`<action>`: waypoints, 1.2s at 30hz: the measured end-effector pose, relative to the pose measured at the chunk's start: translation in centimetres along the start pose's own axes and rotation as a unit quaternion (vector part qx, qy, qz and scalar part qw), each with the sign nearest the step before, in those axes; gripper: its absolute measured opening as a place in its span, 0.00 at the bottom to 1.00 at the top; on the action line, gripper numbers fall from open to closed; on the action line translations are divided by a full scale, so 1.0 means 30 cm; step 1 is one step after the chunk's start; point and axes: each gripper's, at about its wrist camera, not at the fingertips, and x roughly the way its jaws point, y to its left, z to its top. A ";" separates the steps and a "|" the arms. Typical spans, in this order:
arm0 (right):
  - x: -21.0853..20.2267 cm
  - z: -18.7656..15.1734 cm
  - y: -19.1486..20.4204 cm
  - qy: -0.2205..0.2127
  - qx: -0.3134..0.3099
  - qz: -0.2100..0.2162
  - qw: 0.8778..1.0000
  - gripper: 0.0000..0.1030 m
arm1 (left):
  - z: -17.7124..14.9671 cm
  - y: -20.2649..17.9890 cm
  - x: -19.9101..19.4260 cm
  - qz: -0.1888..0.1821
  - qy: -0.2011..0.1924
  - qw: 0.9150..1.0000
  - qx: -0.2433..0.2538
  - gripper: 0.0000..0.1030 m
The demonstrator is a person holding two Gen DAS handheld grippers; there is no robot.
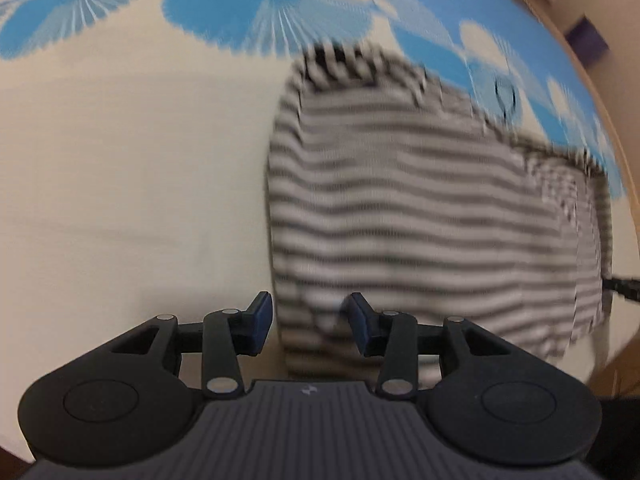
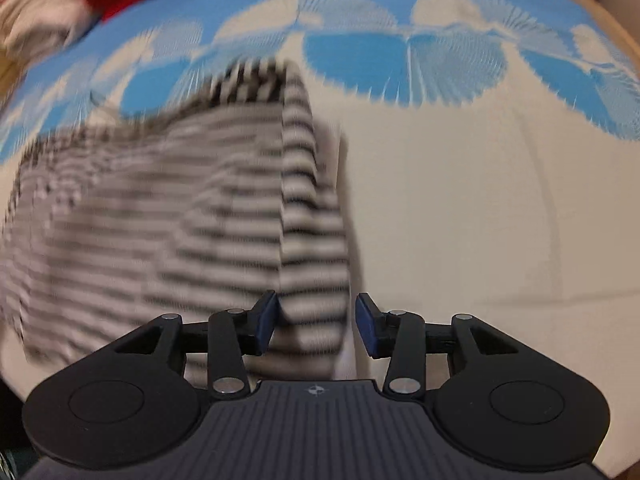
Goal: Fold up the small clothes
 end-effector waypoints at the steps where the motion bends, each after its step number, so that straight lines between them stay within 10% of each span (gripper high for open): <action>1: 0.001 -0.021 -0.001 0.006 -0.004 -0.003 1.000 0.41 | -0.020 -0.005 0.009 0.001 0.006 1.000 0.004 0.45; 4: -0.016 -0.047 -0.011 0.006 0.007 0.016 1.000 0.08 | -0.057 -0.016 0.037 -0.004 0.015 1.000 0.010 0.27; 5: -0.036 -0.048 -0.018 -0.004 0.023 0.023 0.999 0.06 | -0.064 -0.023 0.045 -0.005 0.024 1.000 0.016 0.01; 10: -0.121 -0.034 -0.155 -0.043 0.171 0.048 0.983 0.06 | -0.063 -0.047 -0.031 0.027 -0.007 0.996 0.083 0.01; 16: -0.016 -0.041 -0.075 0.011 0.088 -0.021 0.996 0.06 | -0.085 -0.080 0.025 0.101 0.045 0.987 0.119 0.01; 23: -0.137 0.003 -0.035 -0.083 0.051 -0.072 0.993 0.24 | 0.003 -0.200 -0.153 0.036 -0.087 0.988 0.123 0.26; 28: -0.109 0.027 0.048 -0.086 0.013 0.072 0.994 0.34 | 0.023 -0.365 -0.053 -0.013 -0.058 0.980 0.189 0.28; 32: 0.083 0.040 0.079 0.027 -0.026 -0.049 0.998 0.51 | -0.022 -0.419 0.109 0.057 0.011 0.972 0.227 0.50; 36: -0.028 0.140 0.078 -0.073 0.002 -0.040 0.997 0.49 | 0.044 -0.413 0.030 0.039 -0.009 0.979 0.198 0.50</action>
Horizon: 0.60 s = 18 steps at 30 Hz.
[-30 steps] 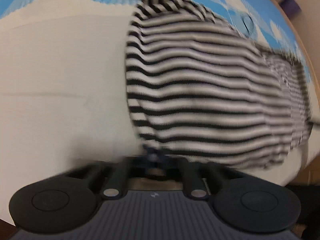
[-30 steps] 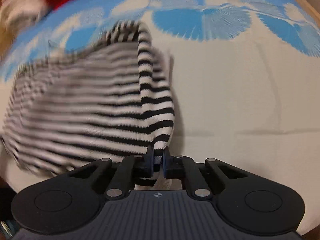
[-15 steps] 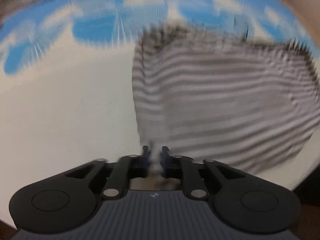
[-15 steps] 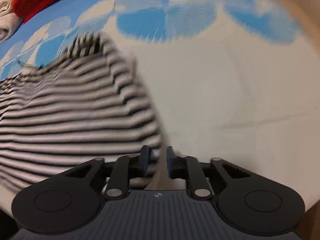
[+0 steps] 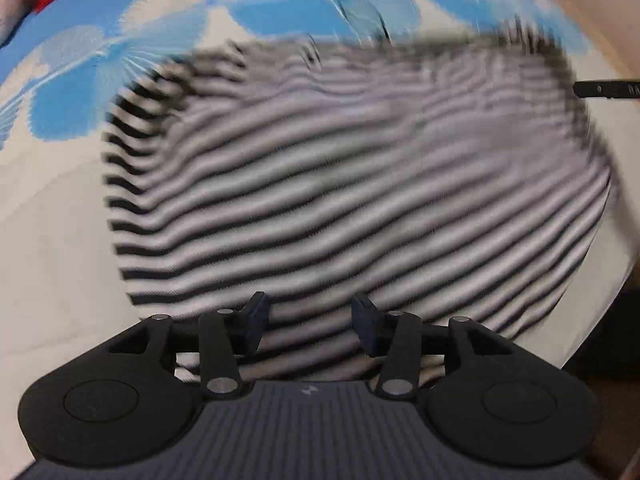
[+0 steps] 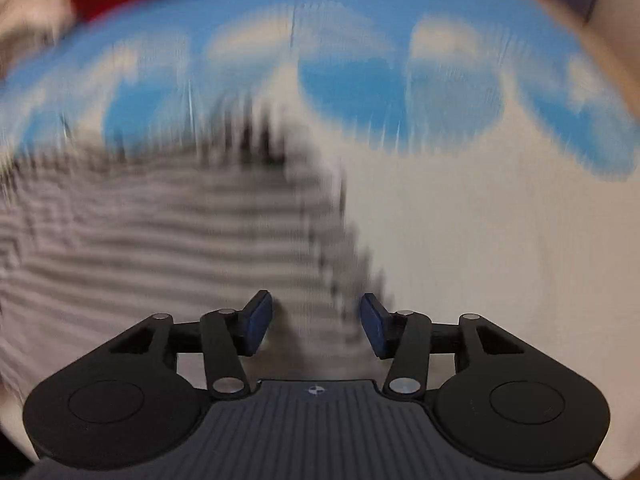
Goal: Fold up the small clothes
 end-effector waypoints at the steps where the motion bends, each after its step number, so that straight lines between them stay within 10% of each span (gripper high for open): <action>1: -0.045 0.037 -0.004 -0.039 0.007 0.013 0.999 0.49 | 0.014 0.015 -0.036 -0.010 -0.023 1.000 -0.008 0.50; 5: -0.036 0.130 -0.018 -0.114 0.011 0.038 0.993 0.51 | 0.039 0.052 -0.089 -0.004 -0.054 0.998 -0.038 0.50; 9: 0.139 0.177 0.021 -0.051 -0.044 0.029 0.997 0.47 | 0.083 0.092 -0.077 0.000 -0.060 0.996 -0.069 0.50; 14: 0.193 0.217 0.071 -0.071 -0.072 0.022 0.995 0.05 | 0.123 0.094 -0.050 -0.006 -0.073 0.994 -0.080 0.50; 18: 0.253 0.247 -0.031 -0.074 0.088 0.016 0.993 0.04 | 0.152 0.093 -0.043 0.002 -0.085 0.992 -0.093 0.50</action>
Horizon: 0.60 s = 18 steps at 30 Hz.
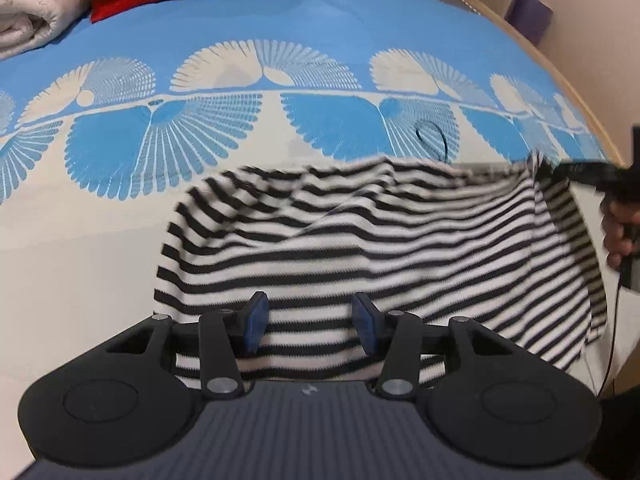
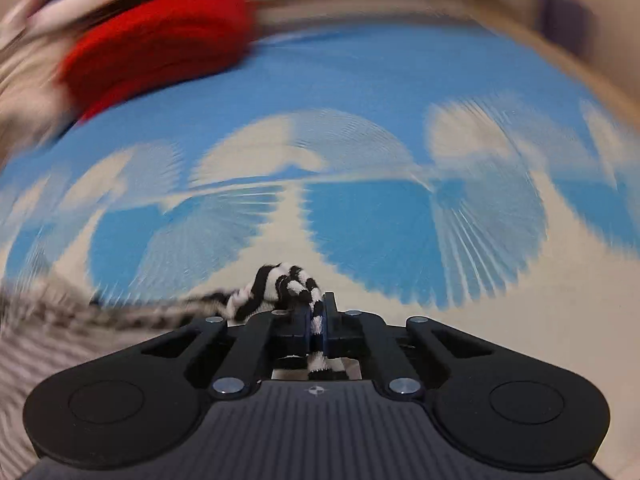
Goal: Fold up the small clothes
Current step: 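Smooth the striped top flat with both tools, open above it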
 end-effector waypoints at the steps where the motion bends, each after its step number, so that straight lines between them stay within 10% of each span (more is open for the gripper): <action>1: 0.029 -0.008 -0.024 0.013 0.025 -0.009 1.000 0.04 | 0.007 -0.001 0.002 -0.002 -0.003 1.000 -0.004 0.50; 8: 0.115 -0.021 0.003 0.038 0.043 -0.048 0.997 0.23 | 0.012 0.025 0.068 0.027 0.008 0.999 -0.031 0.50; 18: -0.217 -0.068 0.033 0.039 -0.051 0.047 0.997 0.45 | 0.002 0.100 0.084 0.071 0.020 0.994 -0.081 0.47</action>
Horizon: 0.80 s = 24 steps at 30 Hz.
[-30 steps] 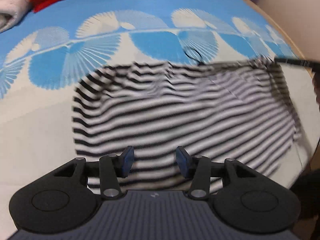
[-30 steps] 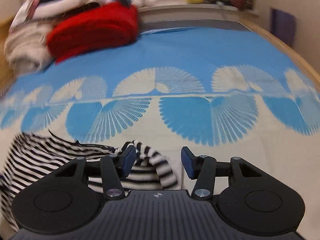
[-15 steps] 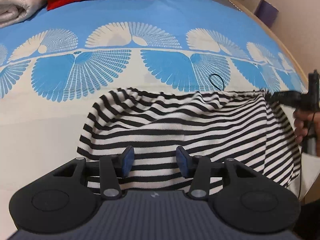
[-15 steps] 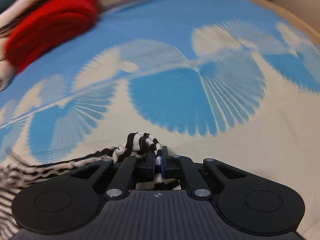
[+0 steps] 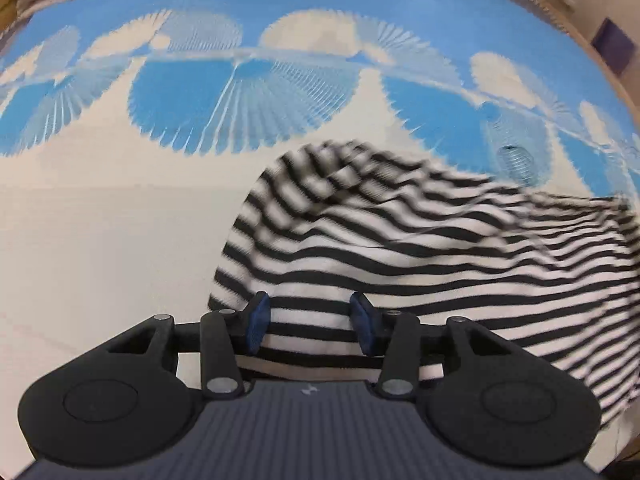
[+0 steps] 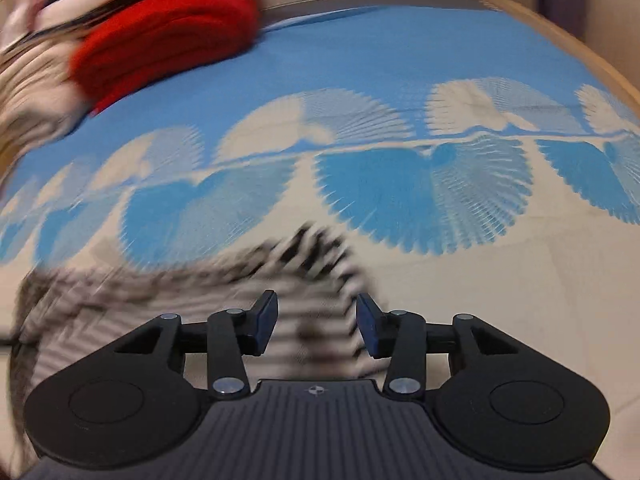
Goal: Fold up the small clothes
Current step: 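Smooth the striped top flat with both tools, open above it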
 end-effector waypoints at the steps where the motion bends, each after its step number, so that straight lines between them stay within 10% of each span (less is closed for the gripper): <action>1: -0.019 -0.023 0.010 0.012 -0.016 0.016 1.000 0.45 | -0.003 -0.018 -0.030 -0.014 -0.009 1.000 0.007 0.47; 5: -0.037 -0.153 0.025 0.087 -0.057 0.055 0.993 0.45 | -0.054 -0.114 -0.126 -0.090 -0.033 0.994 0.054 0.47; 9: -0.006 -0.273 0.031 0.132 -0.114 0.002 0.985 0.45 | -0.149 -0.250 -0.100 -0.138 -0.012 0.980 0.140 0.47; 14: -0.054 -0.284 0.043 0.103 -0.085 -0.031 0.991 0.45 | -0.268 -0.348 0.004 -0.043 0.017 0.969 0.243 0.47; 24: -0.129 -0.317 0.354 0.003 -0.169 0.078 0.983 0.46 | -0.316 -0.338 -0.190 -0.014 -0.002 0.988 0.155 0.47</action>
